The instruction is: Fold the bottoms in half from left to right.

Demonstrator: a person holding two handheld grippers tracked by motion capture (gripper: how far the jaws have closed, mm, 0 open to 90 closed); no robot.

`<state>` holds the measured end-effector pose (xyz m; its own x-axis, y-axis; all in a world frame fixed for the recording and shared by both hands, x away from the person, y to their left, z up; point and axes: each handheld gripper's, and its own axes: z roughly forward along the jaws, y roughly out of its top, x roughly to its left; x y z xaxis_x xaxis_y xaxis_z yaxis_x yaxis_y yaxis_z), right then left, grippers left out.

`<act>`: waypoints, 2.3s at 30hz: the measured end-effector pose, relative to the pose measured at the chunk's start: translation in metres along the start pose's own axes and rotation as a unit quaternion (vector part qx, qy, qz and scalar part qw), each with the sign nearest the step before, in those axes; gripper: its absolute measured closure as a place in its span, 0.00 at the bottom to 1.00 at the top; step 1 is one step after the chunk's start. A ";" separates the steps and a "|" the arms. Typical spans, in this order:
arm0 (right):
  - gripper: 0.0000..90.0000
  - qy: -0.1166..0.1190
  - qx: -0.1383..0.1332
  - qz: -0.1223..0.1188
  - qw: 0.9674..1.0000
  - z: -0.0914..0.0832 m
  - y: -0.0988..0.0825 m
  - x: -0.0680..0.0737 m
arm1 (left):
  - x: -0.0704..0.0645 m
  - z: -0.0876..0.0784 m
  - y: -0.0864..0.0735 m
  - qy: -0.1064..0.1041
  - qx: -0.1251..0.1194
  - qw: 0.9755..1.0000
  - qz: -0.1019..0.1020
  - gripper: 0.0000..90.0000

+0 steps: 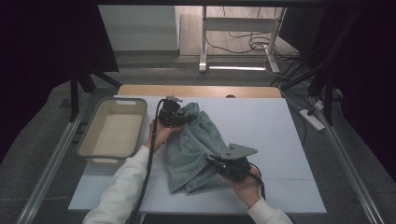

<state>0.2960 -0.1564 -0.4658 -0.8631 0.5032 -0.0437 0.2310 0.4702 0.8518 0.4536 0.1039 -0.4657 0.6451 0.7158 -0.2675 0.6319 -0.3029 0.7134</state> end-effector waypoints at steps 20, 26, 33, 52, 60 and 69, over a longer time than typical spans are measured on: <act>0.94 -0.021 0.008 0.014 1.000 -0.016 -0.014 -0.010 | -0.008 0.006 0.001 -0.001 0.005 1.000 0.009 0.83; 0.94 -0.027 0.011 0.017 0.999 -0.020 -0.019 -0.013 | -0.011 0.010 0.001 0.000 0.010 1.000 0.014 0.82; 0.94 -0.030 0.018 0.021 0.999 -0.022 -0.025 -0.016 | -0.014 0.014 0.001 0.002 0.012 1.000 0.018 0.80; 0.94 -0.049 0.037 0.032 0.998 -0.030 -0.042 -0.024 | -0.023 0.027 0.001 0.003 0.018 0.999 0.029 0.74; 0.94 -0.051 0.045 0.040 0.997 -0.029 -0.047 -0.028 | -0.024 0.028 0.002 -0.002 0.013 0.999 0.033 0.66; 0.93 -0.058 0.060 0.050 0.995 -0.029 -0.057 -0.034 | -0.027 0.014 0.005 -0.009 -0.028 0.998 0.049 0.43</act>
<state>0.2989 -0.2215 -0.4978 -0.7777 0.6280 -0.0280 0.3703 0.4936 0.7869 0.4454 0.0739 -0.4641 0.7107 0.6729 -0.2050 0.5406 -0.3360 0.7712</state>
